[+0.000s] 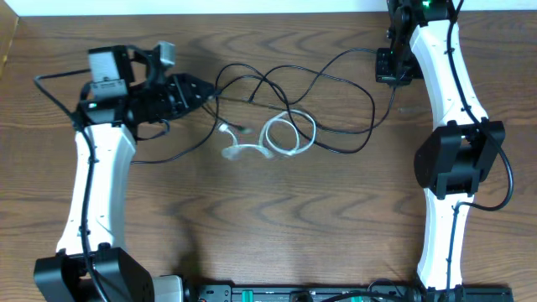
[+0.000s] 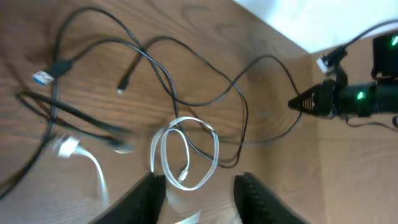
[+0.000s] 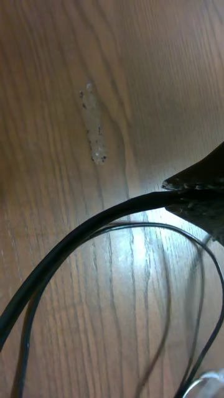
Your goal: Untangle cables
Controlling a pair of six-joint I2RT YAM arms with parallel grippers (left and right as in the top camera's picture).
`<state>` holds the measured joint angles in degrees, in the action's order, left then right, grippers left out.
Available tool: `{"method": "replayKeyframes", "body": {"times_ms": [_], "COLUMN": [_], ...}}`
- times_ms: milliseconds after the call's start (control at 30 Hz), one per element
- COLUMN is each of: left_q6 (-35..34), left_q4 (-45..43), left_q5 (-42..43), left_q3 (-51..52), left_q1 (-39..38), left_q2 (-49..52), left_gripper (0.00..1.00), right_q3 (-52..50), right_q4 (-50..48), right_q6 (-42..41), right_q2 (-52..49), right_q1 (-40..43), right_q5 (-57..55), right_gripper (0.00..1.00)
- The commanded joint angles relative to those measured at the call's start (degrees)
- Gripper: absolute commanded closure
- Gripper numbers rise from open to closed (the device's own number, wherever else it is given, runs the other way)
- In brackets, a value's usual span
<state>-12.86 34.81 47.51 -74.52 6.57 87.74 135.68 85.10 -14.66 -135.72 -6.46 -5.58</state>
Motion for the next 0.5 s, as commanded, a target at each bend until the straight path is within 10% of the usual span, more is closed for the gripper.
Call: {"method": "replayKeyframes", "body": {"times_ms": [0, 167, 333, 467], "left_q6": [5.1, 5.2, 5.2, 5.2], "left_q4": [0.6, -0.3, -0.8, -0.8], "left_q5": [-5.0, -7.9, -7.9, -7.9], "left_q3": [-0.7, -0.7, -0.7, -0.7], "left_q1": [-3.1, -5.0, -5.0, -5.0], "left_q2": [-0.5, -0.5, -0.5, -0.9], "left_gripper": [0.45, 0.43, 0.43, 0.43], "right_q3": [0.0, 0.0, 0.4, 3.3], "right_q4": [-0.4, -0.9, -1.0, -0.5], "right_q6": [-1.2, 0.1, 9.3, 14.7], "right_q2": [-0.8, -0.8, -0.7, 1.2], "right_q1": [0.5, 1.9, 1.8, 0.7], "right_q5": [-1.6, 0.0, 8.3, 14.8], "right_gripper": [0.99, 0.84, 0.01, 0.01]}}
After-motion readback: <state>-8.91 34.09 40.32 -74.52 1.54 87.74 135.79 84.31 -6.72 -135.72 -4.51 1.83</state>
